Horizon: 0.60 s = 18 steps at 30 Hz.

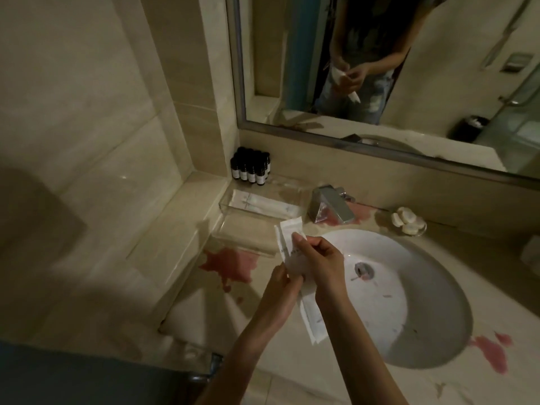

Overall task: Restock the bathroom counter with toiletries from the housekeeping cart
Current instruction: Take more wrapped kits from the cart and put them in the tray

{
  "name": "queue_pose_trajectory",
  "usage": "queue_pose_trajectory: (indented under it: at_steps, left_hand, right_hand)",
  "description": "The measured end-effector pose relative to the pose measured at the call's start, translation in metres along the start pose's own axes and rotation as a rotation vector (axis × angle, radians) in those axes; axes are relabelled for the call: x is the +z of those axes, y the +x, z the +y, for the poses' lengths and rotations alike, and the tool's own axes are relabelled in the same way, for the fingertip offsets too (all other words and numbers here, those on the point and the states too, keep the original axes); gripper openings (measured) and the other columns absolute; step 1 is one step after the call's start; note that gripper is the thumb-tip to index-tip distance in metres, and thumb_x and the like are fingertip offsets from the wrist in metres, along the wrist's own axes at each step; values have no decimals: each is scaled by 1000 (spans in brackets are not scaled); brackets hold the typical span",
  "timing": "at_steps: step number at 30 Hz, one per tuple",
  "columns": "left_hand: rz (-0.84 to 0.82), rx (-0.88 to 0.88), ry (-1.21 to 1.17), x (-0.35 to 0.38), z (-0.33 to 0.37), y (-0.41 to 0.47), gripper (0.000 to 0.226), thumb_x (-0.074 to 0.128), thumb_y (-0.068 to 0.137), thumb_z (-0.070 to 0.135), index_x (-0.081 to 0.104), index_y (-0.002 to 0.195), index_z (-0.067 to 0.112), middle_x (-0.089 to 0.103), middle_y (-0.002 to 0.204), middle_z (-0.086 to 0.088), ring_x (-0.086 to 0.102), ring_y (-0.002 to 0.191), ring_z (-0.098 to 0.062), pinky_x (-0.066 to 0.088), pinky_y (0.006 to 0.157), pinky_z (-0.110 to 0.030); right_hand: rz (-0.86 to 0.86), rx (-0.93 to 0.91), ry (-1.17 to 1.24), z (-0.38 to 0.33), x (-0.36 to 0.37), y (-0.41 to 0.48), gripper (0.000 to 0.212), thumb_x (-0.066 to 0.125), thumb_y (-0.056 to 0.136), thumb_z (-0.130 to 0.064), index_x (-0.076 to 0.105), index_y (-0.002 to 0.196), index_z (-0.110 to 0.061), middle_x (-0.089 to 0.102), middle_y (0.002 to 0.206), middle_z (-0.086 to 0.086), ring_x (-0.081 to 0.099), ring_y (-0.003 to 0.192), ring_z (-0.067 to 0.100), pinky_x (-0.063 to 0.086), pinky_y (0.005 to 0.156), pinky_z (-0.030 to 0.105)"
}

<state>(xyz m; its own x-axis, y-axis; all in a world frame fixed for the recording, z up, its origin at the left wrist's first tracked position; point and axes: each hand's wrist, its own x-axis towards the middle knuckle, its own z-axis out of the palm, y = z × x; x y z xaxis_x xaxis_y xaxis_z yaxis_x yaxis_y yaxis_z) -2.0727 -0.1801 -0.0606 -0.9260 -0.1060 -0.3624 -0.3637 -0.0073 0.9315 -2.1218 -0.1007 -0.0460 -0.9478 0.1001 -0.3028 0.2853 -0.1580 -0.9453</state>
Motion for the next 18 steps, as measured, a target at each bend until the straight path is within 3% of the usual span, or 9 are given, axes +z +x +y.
queue_pose_trajectory:
  at_steps: [3,6,8,10,11,14,16,18]
  left_hand:
    - [17,-5,89,-26,4,25,14,45,101,18,52,113,16,56,104,2,56,100,-15,49,89,-29]
    - [41,-11,4,-55,8,47,10,47,100,15,55,101,21,59,97,3,61,98,-19,52,92,-37]
    - [84,-30,-44,-73,8,60,12,49,99,13,59,97,18,64,95,-1,64,92,-20,56,83,-36]
    - [146,-77,-74,-88,8,71,12,48,99,15,59,97,17,65,87,0,65,83,-20,57,65,-25]
    - [160,-125,-116,-94,10,75,12,47,100,18,58,99,16,63,85,0,64,81,-20,57,64,-26]
    - [215,-265,-215,-112,6,91,20,54,96,38,61,99,19,69,84,-4,69,79,-25,59,71,-49]
    - [239,-380,-305,-120,1,104,25,58,92,44,62,94,19,70,81,-7,67,74,-31,56,66,-49]
    - [245,-461,-538,-124,-5,118,30,61,91,37,62,105,10,69,91,-13,66,80,-32,55,72,-50]
  right_hand:
    - [-16,-6,-7,0,35,8,17,77,80,-19,66,70,-10,67,71,6,64,69,14,51,58,21]
    - [-46,21,-83,1,72,20,19,77,79,-25,67,73,-10,69,76,6,65,74,16,51,62,23]
    - [-76,26,-114,1,91,28,19,76,80,-26,67,72,-11,69,72,3,65,68,13,51,61,24]
    - [-102,-1,-179,2,103,36,13,73,83,-24,71,75,-14,72,73,-3,66,67,7,51,62,20]
    - [-116,-18,-226,2,107,39,9,70,86,-23,73,80,-16,73,78,-6,67,72,4,50,64,17]
    - [-125,-31,-426,13,101,51,15,64,90,-27,70,103,-21,70,99,-8,64,88,3,44,70,16]
    - [-86,-14,-570,26,87,59,27,65,90,-31,65,115,-22,67,110,-6,62,99,9,46,78,21]
    - [-12,10,-653,40,68,65,37,65,89,-35,61,123,-20,64,120,-1,60,110,17,47,90,31]
